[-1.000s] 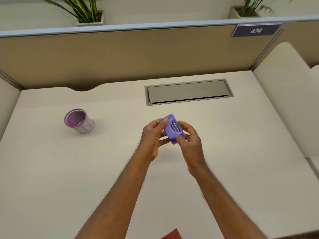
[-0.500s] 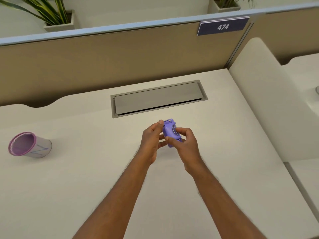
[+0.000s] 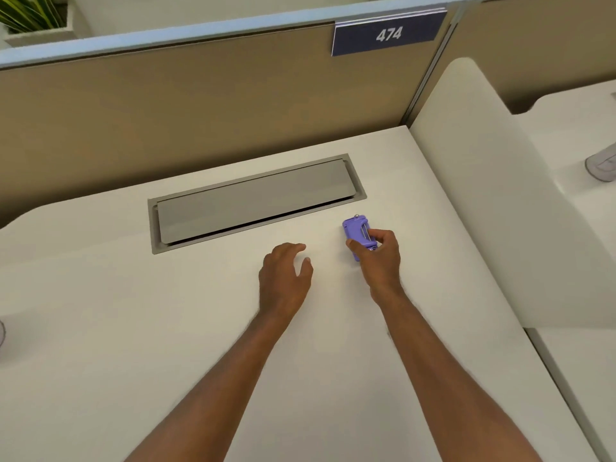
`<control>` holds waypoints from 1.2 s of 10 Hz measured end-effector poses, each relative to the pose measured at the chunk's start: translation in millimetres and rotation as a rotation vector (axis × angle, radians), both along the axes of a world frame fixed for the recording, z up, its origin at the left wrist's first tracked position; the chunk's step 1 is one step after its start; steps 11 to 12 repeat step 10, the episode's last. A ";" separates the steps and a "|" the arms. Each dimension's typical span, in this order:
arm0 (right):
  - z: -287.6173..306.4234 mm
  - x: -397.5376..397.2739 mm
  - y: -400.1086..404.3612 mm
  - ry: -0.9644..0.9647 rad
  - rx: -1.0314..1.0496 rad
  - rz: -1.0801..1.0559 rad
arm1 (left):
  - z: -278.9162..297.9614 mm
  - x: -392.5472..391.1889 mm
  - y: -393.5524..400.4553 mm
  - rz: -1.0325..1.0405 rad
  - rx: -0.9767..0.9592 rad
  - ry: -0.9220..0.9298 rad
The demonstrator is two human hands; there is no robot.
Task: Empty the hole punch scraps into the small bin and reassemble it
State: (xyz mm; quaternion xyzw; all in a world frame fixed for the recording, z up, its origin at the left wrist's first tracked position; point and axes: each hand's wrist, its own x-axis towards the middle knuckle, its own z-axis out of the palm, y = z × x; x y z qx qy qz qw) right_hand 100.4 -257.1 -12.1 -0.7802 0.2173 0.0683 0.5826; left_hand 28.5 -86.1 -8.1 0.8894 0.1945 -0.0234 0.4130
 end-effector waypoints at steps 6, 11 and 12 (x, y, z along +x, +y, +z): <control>-30.6 13.1 -6.6 -0.171 -0.360 0.165 | -31.6 0.1 4.2 -0.273 0.415 0.020; -15.8 -7.9 9.6 -0.359 -0.729 0.252 | -18.3 -10.1 23.7 -0.289 0.448 0.023; -15.8 -7.9 9.6 -0.359 -0.729 0.252 | -18.3 -10.1 23.7 -0.289 0.448 0.023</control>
